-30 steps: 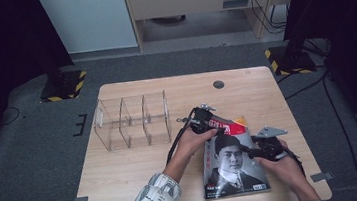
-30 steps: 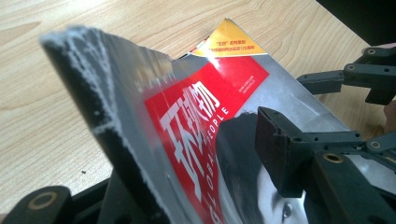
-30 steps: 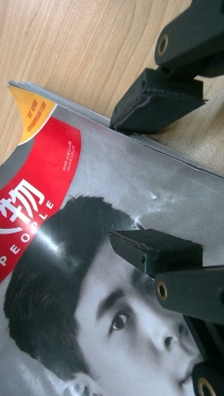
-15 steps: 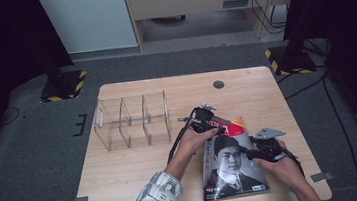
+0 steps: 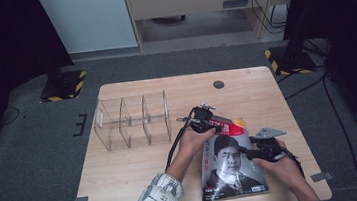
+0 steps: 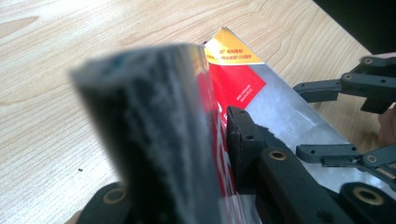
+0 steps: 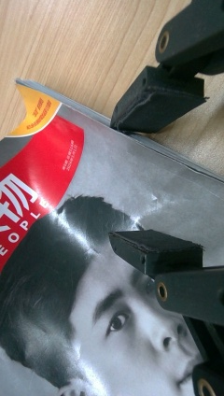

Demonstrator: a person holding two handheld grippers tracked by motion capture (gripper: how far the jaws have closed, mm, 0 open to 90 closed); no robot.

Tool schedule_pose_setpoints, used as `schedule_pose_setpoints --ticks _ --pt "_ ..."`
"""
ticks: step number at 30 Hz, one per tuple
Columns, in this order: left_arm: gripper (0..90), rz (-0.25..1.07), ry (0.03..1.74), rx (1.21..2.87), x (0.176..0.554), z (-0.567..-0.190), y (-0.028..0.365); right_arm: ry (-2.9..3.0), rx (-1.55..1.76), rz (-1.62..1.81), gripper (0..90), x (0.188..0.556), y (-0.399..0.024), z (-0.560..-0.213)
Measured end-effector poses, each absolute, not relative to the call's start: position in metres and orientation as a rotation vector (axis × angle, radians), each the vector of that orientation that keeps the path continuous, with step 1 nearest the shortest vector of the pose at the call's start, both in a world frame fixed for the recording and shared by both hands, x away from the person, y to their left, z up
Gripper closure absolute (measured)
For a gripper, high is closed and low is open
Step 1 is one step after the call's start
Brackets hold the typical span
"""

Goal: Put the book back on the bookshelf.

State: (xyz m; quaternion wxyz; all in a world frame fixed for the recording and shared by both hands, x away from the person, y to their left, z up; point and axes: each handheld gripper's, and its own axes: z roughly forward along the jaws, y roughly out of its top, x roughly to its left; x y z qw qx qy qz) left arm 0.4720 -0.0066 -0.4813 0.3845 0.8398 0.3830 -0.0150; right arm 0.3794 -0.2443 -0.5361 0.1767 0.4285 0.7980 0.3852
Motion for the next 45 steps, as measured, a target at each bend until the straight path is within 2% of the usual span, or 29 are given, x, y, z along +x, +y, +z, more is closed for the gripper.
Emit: schedule_pose_setpoints --ticks 15,26,45 --pt "85.4 -0.023 0.922 2.089 0.463 -0.464 -0.008 2.089 1.395 1.131 31.1 0.379 -0.272 -0.526" --pt "86.1 0.005 0.889 2.050 0.456 -0.451 -0.008 2.017 1.469 1.031 30.5 0.381 -0.285 -0.528" --pt "86.4 0.068 0.815 2.013 0.449 -0.416 -0.002 2.046 1.484 0.967 29.5 0.382 -0.283 -0.536"
